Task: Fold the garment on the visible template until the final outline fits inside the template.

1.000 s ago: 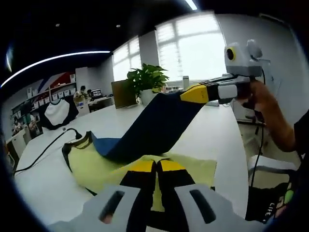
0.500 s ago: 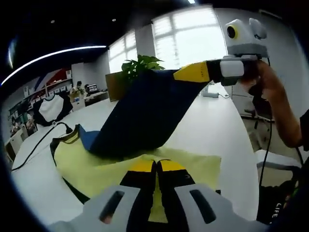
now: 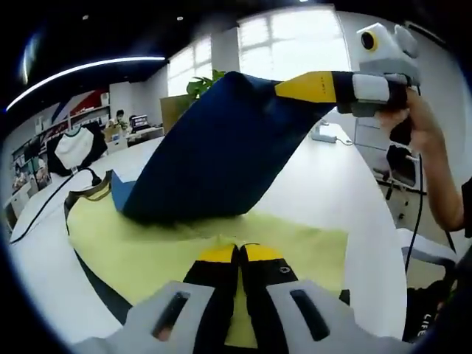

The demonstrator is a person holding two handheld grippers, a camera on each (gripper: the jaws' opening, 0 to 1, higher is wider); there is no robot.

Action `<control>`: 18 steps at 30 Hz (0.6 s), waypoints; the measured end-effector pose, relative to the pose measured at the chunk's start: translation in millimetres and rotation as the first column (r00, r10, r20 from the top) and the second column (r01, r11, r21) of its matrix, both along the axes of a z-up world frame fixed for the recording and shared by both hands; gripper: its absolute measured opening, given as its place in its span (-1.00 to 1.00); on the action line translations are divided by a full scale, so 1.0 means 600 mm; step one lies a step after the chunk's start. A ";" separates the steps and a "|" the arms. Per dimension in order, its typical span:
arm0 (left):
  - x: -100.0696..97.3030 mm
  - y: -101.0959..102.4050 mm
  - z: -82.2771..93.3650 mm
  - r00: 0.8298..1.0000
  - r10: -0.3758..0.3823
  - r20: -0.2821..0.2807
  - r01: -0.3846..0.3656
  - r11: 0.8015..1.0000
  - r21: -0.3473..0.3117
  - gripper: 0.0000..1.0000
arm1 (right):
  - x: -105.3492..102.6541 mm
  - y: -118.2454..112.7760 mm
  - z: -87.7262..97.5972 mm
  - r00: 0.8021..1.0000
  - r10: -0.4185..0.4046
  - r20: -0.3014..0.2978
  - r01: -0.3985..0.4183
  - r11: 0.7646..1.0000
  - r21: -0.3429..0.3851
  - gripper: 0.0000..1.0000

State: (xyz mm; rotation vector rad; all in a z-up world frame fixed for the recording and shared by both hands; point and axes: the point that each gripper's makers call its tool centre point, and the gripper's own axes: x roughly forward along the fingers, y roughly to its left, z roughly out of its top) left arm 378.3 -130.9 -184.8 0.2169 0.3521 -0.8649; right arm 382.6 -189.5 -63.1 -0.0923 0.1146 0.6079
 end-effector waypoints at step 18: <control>-0.020 0.016 0.005 0.999 -0.037 0.030 0.039 0.997 -0.061 -0.22 | 0.005 0.002 0.016 0.997 0.055 -0.046 -0.046 0.983 0.175 -1.00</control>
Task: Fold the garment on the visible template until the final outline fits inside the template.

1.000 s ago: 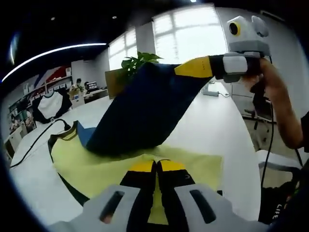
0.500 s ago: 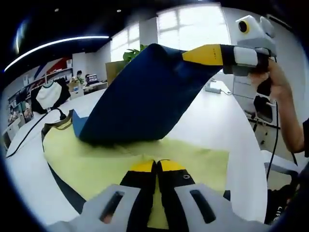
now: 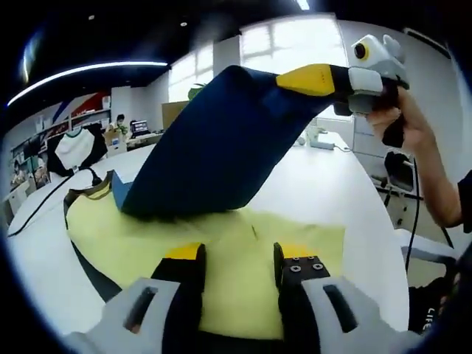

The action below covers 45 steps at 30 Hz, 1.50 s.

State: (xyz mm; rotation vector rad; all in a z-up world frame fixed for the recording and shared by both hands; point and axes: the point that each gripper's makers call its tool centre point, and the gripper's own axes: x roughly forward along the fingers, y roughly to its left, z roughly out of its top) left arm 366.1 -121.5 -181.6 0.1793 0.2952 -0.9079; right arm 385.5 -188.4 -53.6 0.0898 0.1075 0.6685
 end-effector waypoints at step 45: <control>-0.078 0.077 -0.016 0.992 -0.119 -0.052 0.119 0.993 -0.001 -0.22 | -0.006 -0.007 -0.027 0.998 -0.011 -0.054 0.011 1.000 0.010 -1.00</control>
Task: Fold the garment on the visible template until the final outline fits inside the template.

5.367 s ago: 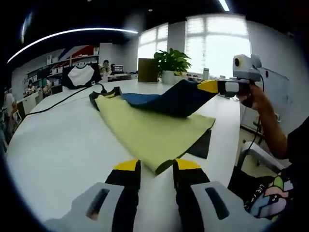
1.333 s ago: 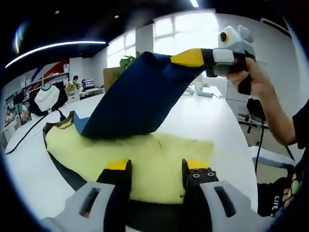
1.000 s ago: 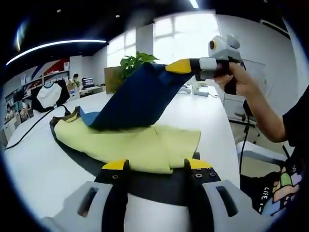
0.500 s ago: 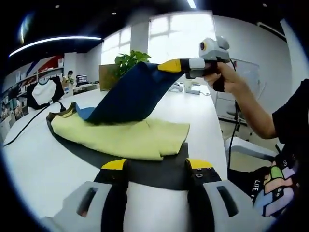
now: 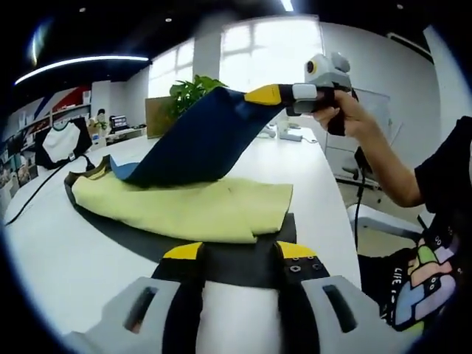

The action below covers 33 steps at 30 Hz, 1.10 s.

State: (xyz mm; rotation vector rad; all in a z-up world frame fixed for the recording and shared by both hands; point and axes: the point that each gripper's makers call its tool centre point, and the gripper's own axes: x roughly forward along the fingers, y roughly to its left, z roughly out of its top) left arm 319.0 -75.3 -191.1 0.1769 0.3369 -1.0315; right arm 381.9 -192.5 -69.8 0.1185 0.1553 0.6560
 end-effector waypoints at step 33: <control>-0.017 -0.001 0.010 0.997 -0.075 0.027 0.076 0.996 -0.036 -0.99 | -0.010 -0.005 0.002 1.000 -0.006 0.002 0.006 1.000 -0.007 -1.00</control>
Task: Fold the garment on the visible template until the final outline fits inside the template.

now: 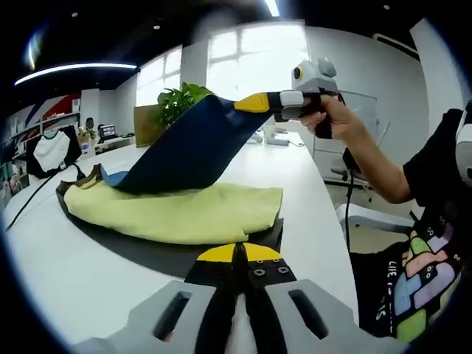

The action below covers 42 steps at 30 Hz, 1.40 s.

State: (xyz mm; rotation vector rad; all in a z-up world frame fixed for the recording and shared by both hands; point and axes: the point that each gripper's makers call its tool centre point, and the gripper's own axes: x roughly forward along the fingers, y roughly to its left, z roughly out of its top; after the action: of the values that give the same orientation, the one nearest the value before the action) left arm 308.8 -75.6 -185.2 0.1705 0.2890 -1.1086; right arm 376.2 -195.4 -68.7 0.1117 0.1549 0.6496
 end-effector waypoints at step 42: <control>0.034 0.171 0.033 0.974 0.228 0.014 -0.227 0.973 -0.046 -0.99 | 0.029 -0.067 -0.047 0.993 -0.121 0.007 0.121 0.986 -0.117 -1.00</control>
State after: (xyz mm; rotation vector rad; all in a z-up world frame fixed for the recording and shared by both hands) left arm 328.9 27.2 -165.2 0.1055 0.2595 -0.8845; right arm 393.6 -235.6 -96.7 0.0081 0.1840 0.5179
